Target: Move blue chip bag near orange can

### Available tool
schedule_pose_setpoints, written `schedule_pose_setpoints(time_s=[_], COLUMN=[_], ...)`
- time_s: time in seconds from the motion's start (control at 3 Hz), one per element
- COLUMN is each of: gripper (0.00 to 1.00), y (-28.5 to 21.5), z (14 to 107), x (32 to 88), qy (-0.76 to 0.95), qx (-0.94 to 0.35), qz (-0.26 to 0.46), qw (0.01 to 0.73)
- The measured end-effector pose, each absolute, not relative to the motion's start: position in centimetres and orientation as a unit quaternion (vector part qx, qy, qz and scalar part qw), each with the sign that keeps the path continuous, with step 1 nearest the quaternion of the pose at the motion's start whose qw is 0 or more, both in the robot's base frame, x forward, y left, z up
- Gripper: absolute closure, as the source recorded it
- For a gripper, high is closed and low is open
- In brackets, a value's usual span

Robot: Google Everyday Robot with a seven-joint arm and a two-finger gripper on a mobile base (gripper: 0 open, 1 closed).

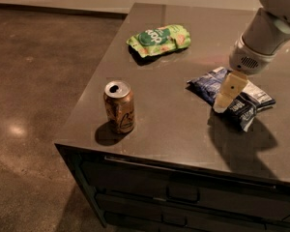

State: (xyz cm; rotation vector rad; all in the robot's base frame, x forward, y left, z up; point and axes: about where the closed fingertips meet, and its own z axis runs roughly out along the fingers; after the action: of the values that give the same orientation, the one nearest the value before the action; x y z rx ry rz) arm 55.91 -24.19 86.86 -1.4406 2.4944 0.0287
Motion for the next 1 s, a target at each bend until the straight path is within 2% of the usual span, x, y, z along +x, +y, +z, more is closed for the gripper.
schedule_pose_setpoints(time_s=[0.33,0.67,1.0], gripper=[0.19,0.5,0.74], y=[-24.84,-25.09,-24.26], z=[86.06,86.14,86.79], x=[56.47,56.07,55.51], qy=[0.864,0.864,0.857], qx=[-0.49,-0.49,-0.501], qz=[0.003,0.009,0.02], qw=[0.115,0.114,0.121])
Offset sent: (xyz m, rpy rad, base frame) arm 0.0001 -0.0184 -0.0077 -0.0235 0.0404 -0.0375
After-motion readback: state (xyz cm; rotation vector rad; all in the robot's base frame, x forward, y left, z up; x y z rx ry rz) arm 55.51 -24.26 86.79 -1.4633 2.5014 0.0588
